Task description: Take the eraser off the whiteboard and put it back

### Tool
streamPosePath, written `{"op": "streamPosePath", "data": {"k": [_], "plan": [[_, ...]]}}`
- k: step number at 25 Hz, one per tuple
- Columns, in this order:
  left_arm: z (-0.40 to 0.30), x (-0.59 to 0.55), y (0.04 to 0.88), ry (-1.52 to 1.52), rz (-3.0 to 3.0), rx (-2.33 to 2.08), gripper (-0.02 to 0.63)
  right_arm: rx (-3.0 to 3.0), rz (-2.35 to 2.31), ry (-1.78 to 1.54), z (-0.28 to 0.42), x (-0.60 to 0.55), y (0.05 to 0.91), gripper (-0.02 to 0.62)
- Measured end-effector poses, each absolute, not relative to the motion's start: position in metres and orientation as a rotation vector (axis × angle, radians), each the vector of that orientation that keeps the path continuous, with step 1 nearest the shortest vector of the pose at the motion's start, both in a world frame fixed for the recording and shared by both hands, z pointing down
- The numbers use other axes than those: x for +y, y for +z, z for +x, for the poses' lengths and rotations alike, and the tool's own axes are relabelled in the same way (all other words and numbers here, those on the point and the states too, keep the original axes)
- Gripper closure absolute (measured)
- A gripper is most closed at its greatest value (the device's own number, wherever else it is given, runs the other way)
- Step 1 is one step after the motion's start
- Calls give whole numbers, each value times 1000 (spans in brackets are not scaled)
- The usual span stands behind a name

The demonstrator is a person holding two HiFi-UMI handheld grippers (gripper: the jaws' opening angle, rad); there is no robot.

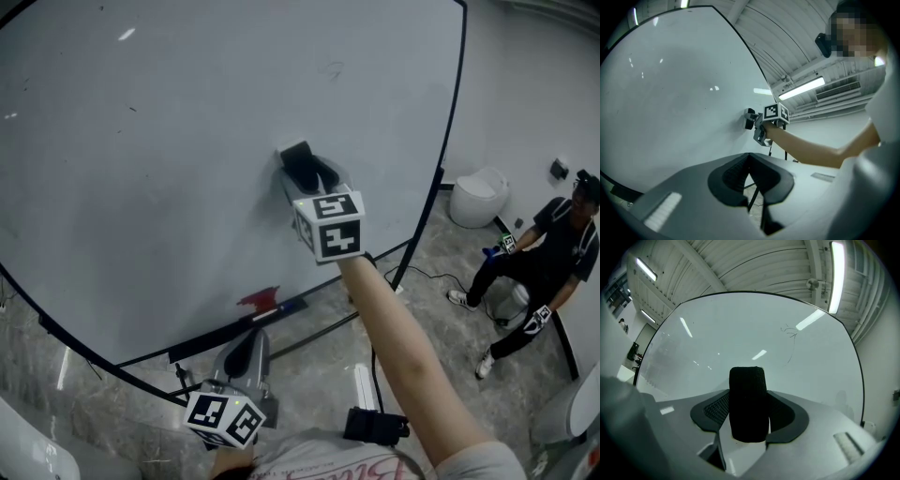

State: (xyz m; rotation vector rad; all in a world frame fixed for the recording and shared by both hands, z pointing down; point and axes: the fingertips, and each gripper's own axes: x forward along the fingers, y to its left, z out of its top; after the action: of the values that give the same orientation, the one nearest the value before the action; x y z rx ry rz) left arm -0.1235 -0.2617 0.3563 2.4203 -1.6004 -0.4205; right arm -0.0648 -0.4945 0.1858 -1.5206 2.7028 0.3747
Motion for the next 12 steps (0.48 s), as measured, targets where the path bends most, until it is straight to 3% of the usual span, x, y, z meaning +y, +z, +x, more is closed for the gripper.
{"op": "streamPosePath", "data": {"k": [12], "plan": [[-125,-259,357,-418,2412,-1606,606,2707,-1477,411,-60,-492,186,318]]}}
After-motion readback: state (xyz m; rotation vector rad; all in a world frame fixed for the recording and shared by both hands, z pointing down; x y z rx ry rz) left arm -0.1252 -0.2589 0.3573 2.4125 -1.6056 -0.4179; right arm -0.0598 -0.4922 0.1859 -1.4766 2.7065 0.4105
